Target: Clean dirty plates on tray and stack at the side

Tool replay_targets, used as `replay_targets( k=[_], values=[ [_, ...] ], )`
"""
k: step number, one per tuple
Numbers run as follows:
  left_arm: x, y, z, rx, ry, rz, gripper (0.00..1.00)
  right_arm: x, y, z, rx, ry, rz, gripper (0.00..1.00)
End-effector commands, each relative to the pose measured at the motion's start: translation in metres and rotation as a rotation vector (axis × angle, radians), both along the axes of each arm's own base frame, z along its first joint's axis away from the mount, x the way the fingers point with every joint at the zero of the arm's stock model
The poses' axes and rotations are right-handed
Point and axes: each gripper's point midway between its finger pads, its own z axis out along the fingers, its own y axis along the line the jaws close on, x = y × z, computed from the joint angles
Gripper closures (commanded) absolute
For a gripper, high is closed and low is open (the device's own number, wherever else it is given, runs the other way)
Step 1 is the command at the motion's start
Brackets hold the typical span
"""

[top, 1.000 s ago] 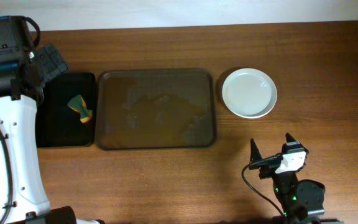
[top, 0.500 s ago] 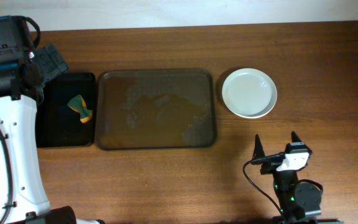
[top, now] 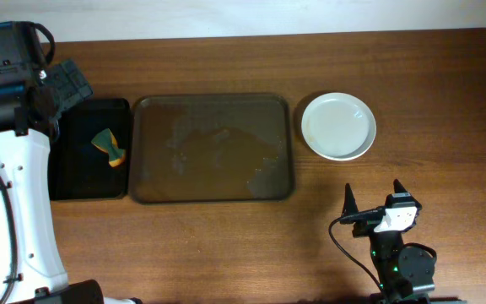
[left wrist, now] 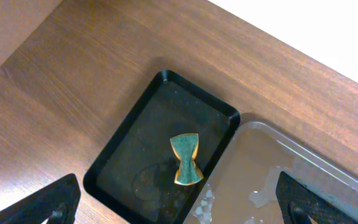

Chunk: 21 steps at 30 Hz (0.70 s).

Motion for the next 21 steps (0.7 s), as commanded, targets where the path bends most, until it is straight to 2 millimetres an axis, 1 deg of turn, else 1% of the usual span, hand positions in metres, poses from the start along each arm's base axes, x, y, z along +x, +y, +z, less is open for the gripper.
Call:
replay_targets(
  k=[1, 3, 5, 6, 8, 9, 10, 12, 13, 16, 18, 21],
  values=[
    [0.000, 0.003, -0.002, 0.005, 0.009, 0.008, 0.01, 0.000, -0.003, -0.003, 0.000, 0.003, -0.015, 0.02],
    [-0.012, 0.001, -0.011, -0.002, 0.068, 0.009, 0.01, 0.000, -0.003, -0.003, 0.000, 0.003, -0.015, 0.02],
    [-0.017, 0.001, -0.014, -0.007, 0.095, 0.009, 0.01, 0.000, -0.003, -0.003, 0.000, 0.003, -0.015, 0.02],
    [-0.020, 0.002, -0.006, 0.006, 0.070, 0.015, 0.01, 0.000, -0.003, -0.003, 0.001, 0.003, -0.015, 0.02],
    [-0.029, 0.003, 0.020, 0.030, -0.021, 0.024, 0.01, 0.000, -0.003, -0.003, 0.000, 0.003, -0.015, 0.02],
    [-0.033, 0.002, 0.028, 0.040, -0.055, 0.022, 0.01, 0.000, -0.003, -0.003, 0.000, 0.003, -0.015, 0.02],
    [-0.041, 0.001, 0.039, 0.063, -0.121, 0.009, 0.01, 0.000, -0.003, -0.003, 0.000, 0.003, -0.015, 0.02],
    [-0.057, -0.001, 0.045, 0.118, -0.227, -0.022, 0.01, 0.000, -0.003, -0.003, 0.000, 0.003, -0.015, 0.02],
    [-0.066, -0.004, 0.042, 0.157, -0.280, -0.060, 0.01, 0.000, -0.003, -0.003, 0.000, 0.003, -0.015, 0.02],
    [-0.101, -0.027, 0.020, 0.274, -0.424, -0.228, 0.01, 0.000, -0.003, -0.003, 0.000, 0.003, -0.015, 0.02],
    [-0.119, -0.040, -0.005, 0.319, -0.506, -0.299, 0.01, 0.000, -0.003, -0.003, 0.000, 0.003, -0.015, 0.02],
    [-0.137, -0.051, -0.049, 0.335, -0.582, -0.326, 0.01, 0.000, -0.003, -0.003, 0.001, 0.003, -0.015, 0.02]
  ],
)
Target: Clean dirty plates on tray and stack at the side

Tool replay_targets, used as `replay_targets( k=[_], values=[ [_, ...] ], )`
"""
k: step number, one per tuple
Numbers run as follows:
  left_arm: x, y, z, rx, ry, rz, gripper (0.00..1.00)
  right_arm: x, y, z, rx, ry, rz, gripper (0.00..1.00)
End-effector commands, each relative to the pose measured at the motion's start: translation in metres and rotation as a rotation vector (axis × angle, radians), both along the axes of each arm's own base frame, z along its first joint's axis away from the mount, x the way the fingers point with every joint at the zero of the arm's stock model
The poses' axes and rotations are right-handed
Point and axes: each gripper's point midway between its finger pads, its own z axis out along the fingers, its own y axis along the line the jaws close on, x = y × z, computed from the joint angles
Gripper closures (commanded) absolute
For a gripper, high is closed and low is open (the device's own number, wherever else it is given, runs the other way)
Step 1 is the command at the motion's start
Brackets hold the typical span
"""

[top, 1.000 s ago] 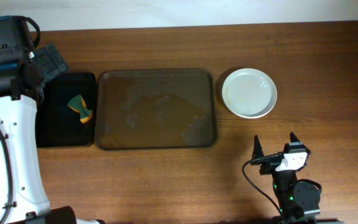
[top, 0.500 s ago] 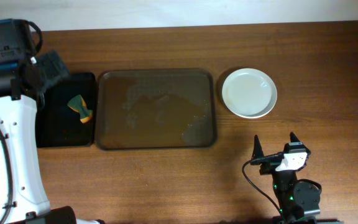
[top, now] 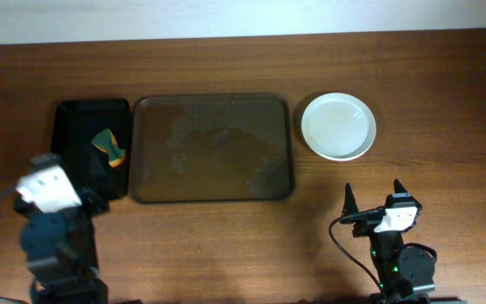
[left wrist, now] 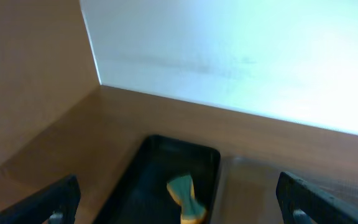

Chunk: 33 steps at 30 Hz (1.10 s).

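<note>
A white plate [top: 338,126] lies on the table just right of the large clear tray [top: 213,192], whose floor shows wet smears and no plates. A green-and-yellow sponge [top: 110,145] [left wrist: 185,198] rests in the small black tray [top: 74,118] [left wrist: 151,158] on the left. My left gripper [left wrist: 178,210] is open, low at the front left, and looks across the black tray toward the back wall, with the sponge ahead between its fingertips [left wrist: 58,198]. My right gripper [top: 374,204] stands open at the front right, holding nothing.
The left arm's white body [top: 47,187] stands at the table's front left, just in front of the black tray. A pale back wall [left wrist: 241,56] runs behind the table. Bare wood lies between the plate and the right gripper.
My left arm was raised at the far back left, its camera looking down on the black tray. Now it sits low at the front left, looking level across it. Nothing else moved.
</note>
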Motion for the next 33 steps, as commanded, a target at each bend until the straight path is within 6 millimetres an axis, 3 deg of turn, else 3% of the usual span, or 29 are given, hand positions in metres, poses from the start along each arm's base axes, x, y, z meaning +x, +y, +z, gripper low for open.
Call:
replay_targets(
  k=[1, 5, 13, 33],
  values=[
    [-0.010, -0.019, -0.038, 0.061, -0.041, -0.089, 0.01, 0.000, -0.003, -0.004, -0.001, 0.005, -0.015, 0.01],
    [-0.018, -0.029, -0.066, 0.122, -0.112, -0.131, 0.01, 0.000, -0.003, -0.004, -0.001, 0.005, -0.015, 0.02],
    [-0.018, -0.029, -0.130, 0.134, -0.119, -0.133, 0.01, 0.000, -0.003, -0.004, -0.001, 0.005, -0.015, 0.02],
    [-0.018, -0.031, -0.128, 0.133, -0.124, -0.141, 0.01, 0.000, -0.003, -0.004, -0.001, 0.005, -0.015, 0.02]
  ],
)
